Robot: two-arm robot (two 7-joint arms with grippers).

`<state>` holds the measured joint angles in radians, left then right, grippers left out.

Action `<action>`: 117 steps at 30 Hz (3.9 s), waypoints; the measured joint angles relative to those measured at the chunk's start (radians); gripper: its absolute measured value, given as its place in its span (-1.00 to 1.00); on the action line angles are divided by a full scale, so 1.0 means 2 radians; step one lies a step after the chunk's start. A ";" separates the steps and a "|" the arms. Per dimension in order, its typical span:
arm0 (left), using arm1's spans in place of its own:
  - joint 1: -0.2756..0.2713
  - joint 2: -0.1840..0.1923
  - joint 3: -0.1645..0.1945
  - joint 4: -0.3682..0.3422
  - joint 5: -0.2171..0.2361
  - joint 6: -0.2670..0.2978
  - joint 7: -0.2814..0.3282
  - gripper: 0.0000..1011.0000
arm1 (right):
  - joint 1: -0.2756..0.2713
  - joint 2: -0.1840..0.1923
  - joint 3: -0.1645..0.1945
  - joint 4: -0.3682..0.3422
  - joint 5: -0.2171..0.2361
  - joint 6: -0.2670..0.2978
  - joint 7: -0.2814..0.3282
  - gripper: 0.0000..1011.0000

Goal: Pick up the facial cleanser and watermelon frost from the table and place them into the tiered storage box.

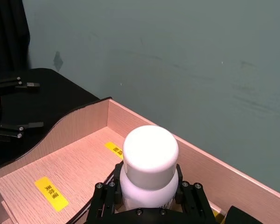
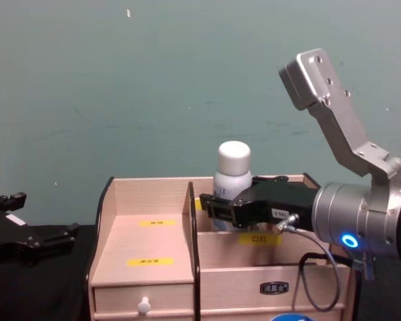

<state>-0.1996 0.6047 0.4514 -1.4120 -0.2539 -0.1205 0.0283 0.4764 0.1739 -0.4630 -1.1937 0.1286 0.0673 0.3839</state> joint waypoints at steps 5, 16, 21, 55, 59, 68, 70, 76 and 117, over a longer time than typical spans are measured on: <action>0.000 0.000 0.000 0.000 0.000 0.000 0.000 1.00 | 0.000 0.000 0.000 0.000 -0.001 0.003 -0.001 0.21; 0.000 0.000 0.000 0.000 0.000 0.000 0.000 1.00 | 0.000 0.000 -0.001 0.000 -0.001 0.002 0.000 0.35; 0.000 0.000 0.000 0.000 0.000 0.000 0.000 1.00 | 0.000 0.000 0.000 0.000 -0.001 0.002 0.000 0.69; 0.000 0.000 0.000 0.000 0.000 0.000 0.000 1.00 | -0.126 0.111 0.043 -0.303 0.016 0.218 -0.007 0.98; 0.000 0.000 0.000 0.000 0.000 0.000 0.000 1.00 | -0.173 0.130 0.063 -0.365 0.028 0.253 -0.015 0.98; 0.000 0.000 0.000 0.000 0.000 0.000 0.000 1.00 | -0.255 0.147 0.091 -0.432 0.037 0.288 -0.034 0.98; 0.000 0.000 0.000 0.000 0.000 0.000 0.000 1.00 | -0.272 0.149 0.094 -0.439 0.036 0.294 -0.037 0.98; 0.000 0.000 0.000 0.000 0.000 0.000 0.000 1.00 | -0.299 0.150 0.097 -0.442 0.029 0.309 -0.039 0.98; 0.000 0.000 0.000 0.000 0.000 0.000 0.000 1.00 | -0.229 0.073 0.053 -0.314 -0.040 0.306 -0.027 0.98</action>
<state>-0.1995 0.6047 0.4514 -1.4119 -0.2539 -0.1205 0.0283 0.0185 0.3190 -0.3563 -1.8224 0.0487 0.6793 0.3298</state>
